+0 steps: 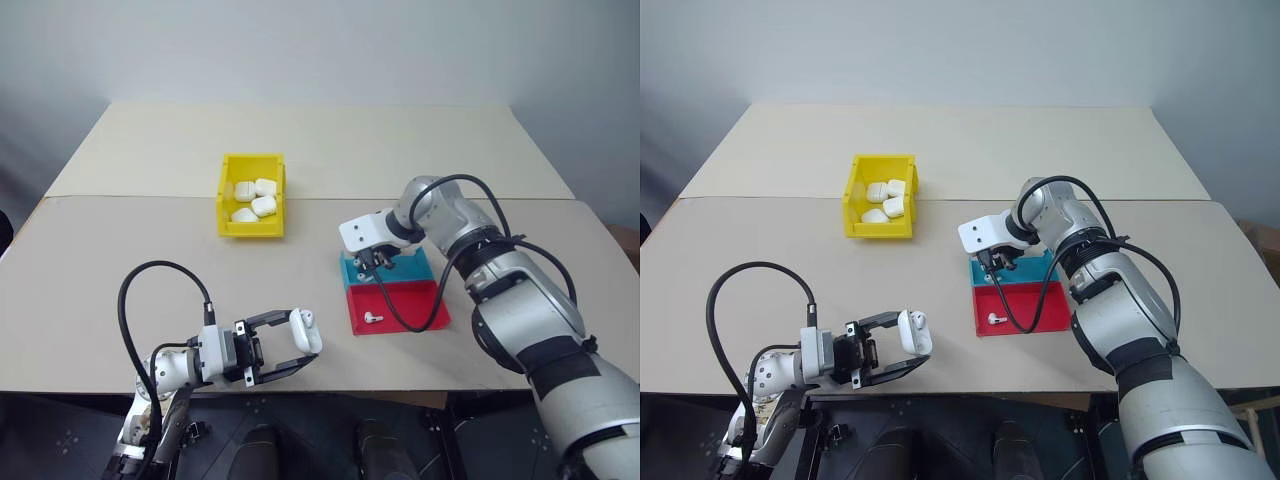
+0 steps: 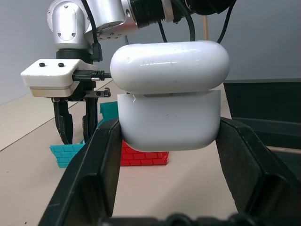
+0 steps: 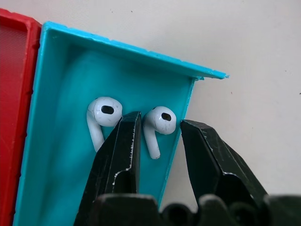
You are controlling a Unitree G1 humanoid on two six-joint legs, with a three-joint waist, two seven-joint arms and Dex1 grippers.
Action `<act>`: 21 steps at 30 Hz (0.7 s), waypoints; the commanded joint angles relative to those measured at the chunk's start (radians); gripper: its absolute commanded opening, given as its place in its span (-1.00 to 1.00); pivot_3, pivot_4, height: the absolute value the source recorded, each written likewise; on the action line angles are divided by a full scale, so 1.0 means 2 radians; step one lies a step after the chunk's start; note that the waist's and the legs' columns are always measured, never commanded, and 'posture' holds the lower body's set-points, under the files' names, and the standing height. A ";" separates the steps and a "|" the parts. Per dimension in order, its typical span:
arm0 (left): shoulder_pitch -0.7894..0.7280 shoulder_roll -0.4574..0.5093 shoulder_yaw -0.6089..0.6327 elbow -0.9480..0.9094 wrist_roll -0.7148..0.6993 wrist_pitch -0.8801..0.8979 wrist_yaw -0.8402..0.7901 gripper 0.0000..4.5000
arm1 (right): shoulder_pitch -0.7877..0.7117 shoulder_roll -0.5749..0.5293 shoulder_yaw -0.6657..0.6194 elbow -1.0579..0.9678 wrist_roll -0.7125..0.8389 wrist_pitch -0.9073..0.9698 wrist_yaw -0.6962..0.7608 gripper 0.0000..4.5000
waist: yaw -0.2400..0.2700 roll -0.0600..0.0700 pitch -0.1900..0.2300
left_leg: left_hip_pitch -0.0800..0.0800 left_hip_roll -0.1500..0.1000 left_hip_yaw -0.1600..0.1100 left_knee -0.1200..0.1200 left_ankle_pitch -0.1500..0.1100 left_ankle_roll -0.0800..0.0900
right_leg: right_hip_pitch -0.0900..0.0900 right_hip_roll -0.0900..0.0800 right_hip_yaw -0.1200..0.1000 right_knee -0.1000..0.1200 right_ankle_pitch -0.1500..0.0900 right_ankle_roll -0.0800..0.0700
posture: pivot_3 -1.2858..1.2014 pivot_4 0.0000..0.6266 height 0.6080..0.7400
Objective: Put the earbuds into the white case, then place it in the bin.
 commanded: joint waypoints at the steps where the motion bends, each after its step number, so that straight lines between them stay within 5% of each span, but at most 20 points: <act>1: -0.006 0.001 -0.002 -0.003 0.001 -0.012 0.004 0.21 | -0.003 -0.005 -0.009 -0.012 0.002 -0.010 0.004 -0.32 | 0.000 0.000 0.000 | 0.000 0.000 0.000 0.000 0.000 0.000 | 0.000 0.000 0.000 0.000 0.000 0.000 | 0.03 -0.52 1.00; 5: -0.006 0.002 -0.002 -0.004 0.001 -0.010 0.006 0.21 | -0.002 -0.004 -0.009 -0.013 -0.001 -0.011 -0.003 -0.63 | 0.000 0.000 0.000 | 0.000 0.000 0.000 0.000 0.000 0.000 | 0.000 0.000 0.000 0.000 0.000 0.000 | 0.03 -0.52 1.00; 21: -0.024 -0.006 -0.004 -0.006 -0.012 -0.004 0.013 0.21 | 0.001 -0.043 -0.061 -0.092 0.041 0.041 0.014 -0.63 | 0.002 0.001 0.000 | 0.000 0.000 0.000 0.000 0.000 0.000 | 0.000 0.000 0.000 0.000 0.000 0.000 | 0.03 -0.52 1.00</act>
